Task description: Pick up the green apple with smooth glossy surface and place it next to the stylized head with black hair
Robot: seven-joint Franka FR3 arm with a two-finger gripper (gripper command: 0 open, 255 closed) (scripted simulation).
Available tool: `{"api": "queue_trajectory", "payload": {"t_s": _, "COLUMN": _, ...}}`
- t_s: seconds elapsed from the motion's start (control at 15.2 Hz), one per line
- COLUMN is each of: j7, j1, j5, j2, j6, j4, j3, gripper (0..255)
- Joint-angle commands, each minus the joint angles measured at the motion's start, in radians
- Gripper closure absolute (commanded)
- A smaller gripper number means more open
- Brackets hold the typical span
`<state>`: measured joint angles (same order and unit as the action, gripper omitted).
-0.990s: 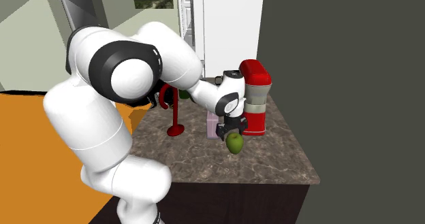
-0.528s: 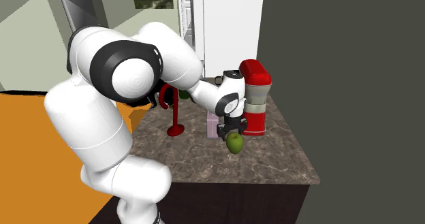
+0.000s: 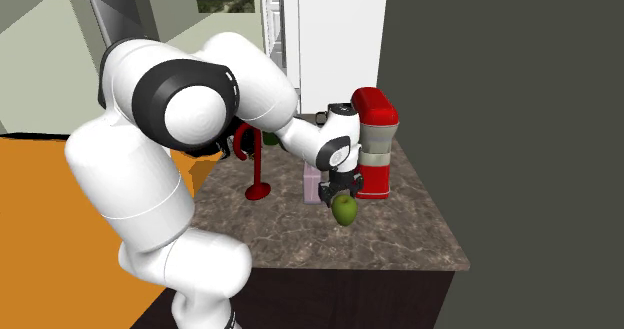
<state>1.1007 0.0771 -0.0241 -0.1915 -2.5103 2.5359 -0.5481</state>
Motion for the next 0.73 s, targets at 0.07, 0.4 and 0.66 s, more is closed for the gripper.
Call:
{"api": "queue_trajectory", "payload": {"t_s": 0.07, "j7": -0.008, "j1": -0.004, "j5": -0.009, "j2": -0.011, "j6": 0.015, "j4": -0.003, "j3": 0.003, "gripper": 255}}
{"api": "queue_trajectory", "payload": {"t_s": 0.4, "j7": -0.037, "j1": -0.017, "j5": -0.042, "j2": -0.063, "j6": 0.091, "j4": -0.032, "j3": 0.02, "gripper": 255}}
{"api": "queue_trajectory", "payload": {"t_s": 0.66, "j7": -0.055, "j1": -0.024, "j5": -0.06, "j2": -0.099, "j6": 0.152, "j4": -0.06, "j3": 0.034, "gripper": 255}}
